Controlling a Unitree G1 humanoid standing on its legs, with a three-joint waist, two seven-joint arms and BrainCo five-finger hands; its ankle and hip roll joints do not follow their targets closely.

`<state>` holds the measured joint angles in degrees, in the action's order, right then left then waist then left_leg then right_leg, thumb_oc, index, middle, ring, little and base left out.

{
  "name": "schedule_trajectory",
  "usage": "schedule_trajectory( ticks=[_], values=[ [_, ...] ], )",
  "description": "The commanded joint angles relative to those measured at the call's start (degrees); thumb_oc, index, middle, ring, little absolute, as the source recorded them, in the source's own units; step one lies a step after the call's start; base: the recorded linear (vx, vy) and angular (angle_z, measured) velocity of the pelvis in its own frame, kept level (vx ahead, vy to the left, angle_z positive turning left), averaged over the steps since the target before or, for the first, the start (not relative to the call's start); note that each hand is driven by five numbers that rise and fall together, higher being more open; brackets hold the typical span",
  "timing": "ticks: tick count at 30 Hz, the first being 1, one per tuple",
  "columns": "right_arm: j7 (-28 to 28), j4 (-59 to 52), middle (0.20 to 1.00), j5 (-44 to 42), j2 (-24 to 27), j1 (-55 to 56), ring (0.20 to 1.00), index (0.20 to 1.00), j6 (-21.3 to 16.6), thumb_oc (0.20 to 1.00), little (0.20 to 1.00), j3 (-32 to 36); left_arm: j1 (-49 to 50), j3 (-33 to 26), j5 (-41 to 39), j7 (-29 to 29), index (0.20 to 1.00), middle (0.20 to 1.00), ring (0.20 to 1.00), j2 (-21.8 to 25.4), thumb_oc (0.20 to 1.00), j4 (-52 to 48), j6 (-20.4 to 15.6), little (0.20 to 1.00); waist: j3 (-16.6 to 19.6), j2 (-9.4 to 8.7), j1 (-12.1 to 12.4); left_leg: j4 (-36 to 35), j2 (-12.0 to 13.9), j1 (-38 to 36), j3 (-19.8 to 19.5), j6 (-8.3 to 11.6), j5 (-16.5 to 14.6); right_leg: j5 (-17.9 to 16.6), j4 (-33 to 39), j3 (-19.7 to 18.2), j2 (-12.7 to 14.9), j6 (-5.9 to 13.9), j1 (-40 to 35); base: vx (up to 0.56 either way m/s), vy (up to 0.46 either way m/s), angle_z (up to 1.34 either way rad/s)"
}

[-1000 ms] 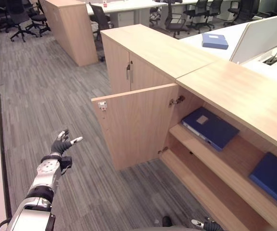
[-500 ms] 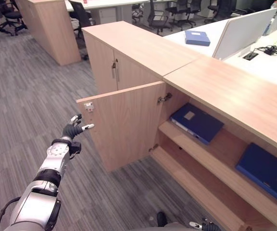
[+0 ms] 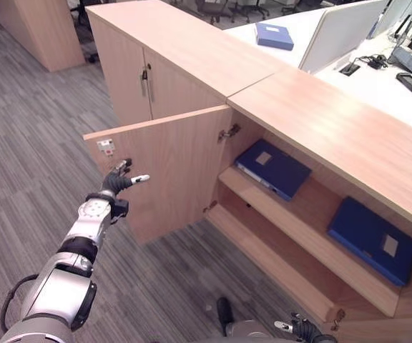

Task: Put the empty folder in the office cabinet

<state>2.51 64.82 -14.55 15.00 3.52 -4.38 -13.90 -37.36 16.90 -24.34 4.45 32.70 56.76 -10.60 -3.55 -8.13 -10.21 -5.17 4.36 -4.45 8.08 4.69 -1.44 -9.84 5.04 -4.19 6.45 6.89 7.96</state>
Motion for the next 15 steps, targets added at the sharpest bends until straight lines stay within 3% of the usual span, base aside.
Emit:
schedule_trajectory(
  ticks=[1,8,15],
  values=[
    [0.3,-2.1,1.000,0.7,1.5,-3.0,1.000,1.000,-1.5,1.000,1.000,-2.3,-10.6,0.8,-0.2,0.2,1.000,1.000,1.000,0.1,1.000,3.1,-3.0,1.000,-3.0,0.90,-0.1,0.2,0.9,0.5,-1.5,1.27,-2.3,3.9,-1.3,3.0,4.7,8.02,-3.2,-0.04,0.022,-0.01],
    [0.3,-2.3,1.000,0.9,1.9,-2.6,1.000,1.000,-1.6,1.000,1.000,-2.6,-10.5,1.3,-0.5,0.0,1.000,1.000,1.000,-0.7,1.000,1.2,-3.6,1.000,-3.5,0.83,0.2,0.2,0.1,1.2,-2.1,0.94,-2.3,3.5,-1.2,3.3,5.2,8.11,-2.7,-0.01,0.013,-0.01],
    [0.1,-1.9,1.000,2.0,1.7,-2.2,1.000,1.000,-1.6,1.000,1.000,-2.1,-3.1,-0.3,0.4,0.0,1.000,1.000,1.000,-2.5,1.000,-1.6,-4.0,1.000,-3.6,1.52,1.9,0.2,-0.5,0.4,-3.0,0.77,-2.7,3.9,-1.0,4.5,6.1,8.00,-4.3,0.00,0.004,0.02]
  ],
)
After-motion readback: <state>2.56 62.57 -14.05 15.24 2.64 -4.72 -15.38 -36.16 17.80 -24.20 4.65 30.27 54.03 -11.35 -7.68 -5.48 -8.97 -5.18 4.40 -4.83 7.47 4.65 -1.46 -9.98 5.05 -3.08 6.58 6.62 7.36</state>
